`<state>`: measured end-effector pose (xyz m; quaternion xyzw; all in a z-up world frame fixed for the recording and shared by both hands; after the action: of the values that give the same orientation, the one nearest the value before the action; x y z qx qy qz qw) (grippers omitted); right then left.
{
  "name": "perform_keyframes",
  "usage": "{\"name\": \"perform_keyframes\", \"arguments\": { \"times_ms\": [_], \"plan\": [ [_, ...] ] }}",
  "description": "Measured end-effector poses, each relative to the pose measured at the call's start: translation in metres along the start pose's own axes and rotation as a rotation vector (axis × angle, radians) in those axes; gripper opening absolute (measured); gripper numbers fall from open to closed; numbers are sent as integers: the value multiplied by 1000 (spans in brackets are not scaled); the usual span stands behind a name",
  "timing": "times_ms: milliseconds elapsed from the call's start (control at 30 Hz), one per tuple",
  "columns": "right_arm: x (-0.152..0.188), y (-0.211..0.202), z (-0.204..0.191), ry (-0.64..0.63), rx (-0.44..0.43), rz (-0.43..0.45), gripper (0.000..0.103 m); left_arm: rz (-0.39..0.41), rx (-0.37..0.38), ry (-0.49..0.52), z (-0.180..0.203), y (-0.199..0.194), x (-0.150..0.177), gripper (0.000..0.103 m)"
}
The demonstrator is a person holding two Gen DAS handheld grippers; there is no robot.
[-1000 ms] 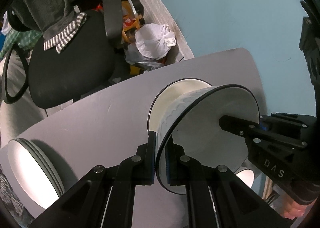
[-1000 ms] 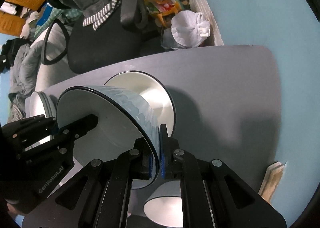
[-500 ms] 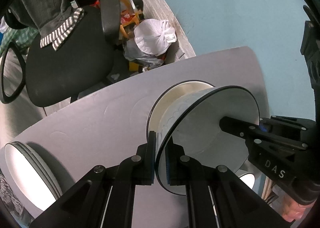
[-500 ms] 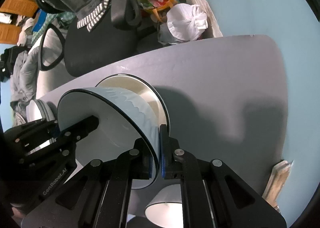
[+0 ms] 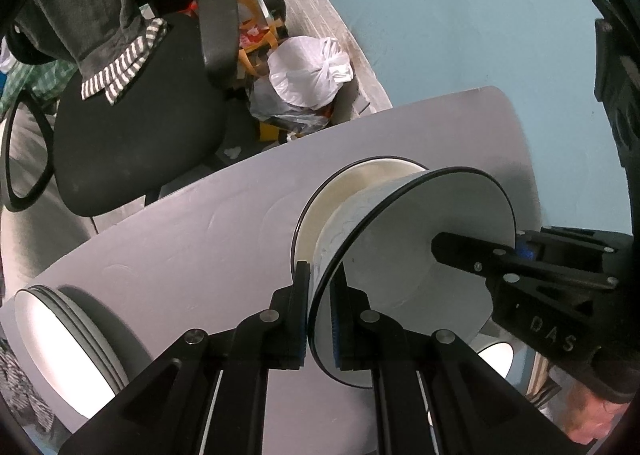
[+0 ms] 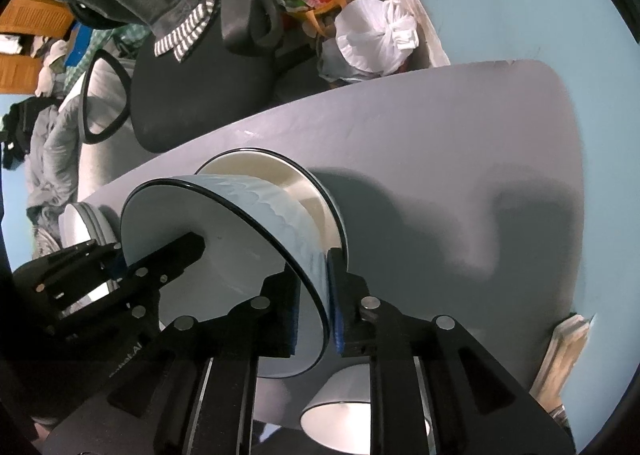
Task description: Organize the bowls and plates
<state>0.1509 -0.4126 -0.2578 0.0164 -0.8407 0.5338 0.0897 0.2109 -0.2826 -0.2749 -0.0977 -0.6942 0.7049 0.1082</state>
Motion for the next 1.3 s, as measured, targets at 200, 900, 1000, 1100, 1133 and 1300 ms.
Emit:
{"name": "perform_keyframes", "arguments": {
  "times_ms": [200, 900, 1000, 1100, 1133, 1300],
  "plan": [
    [1, -2, 0, 13, -11, 5, 15, -6, -48, 28, 4, -2, 0, 10],
    [1, -23, 0, -9, 33, 83, 35, 32, -163, 85, 10, -10, -1, 30],
    [4, -29, 0, -23, 71, 110, 50, 55, -171, 73, 8, -17, 3, 42],
    [7, -35, 1, -25, 93, 129, 57, 68, -161, 58, 6, -25, 7, 49],
    [8, -37, 1, -26, 97, 135, 60, 75, -153, 54, 5, -29, 9, 51],
    [18, -46, 1, -43, 120, 153, 65, 112, -150, 55, 7, -44, 18, 59]
  ]
}}
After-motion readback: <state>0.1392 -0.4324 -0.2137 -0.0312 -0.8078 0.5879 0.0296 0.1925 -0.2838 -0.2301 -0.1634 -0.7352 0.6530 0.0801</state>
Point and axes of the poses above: each gripper's, at about its wrist camera, not at the fingertips, and y roughly the way its jaws point, z to its right, x to its underside, the point moved 4 cm from there along y, roughly the way its jaws point, and after that the axes turned 9 degrees about -x, right-handed, at the moved point
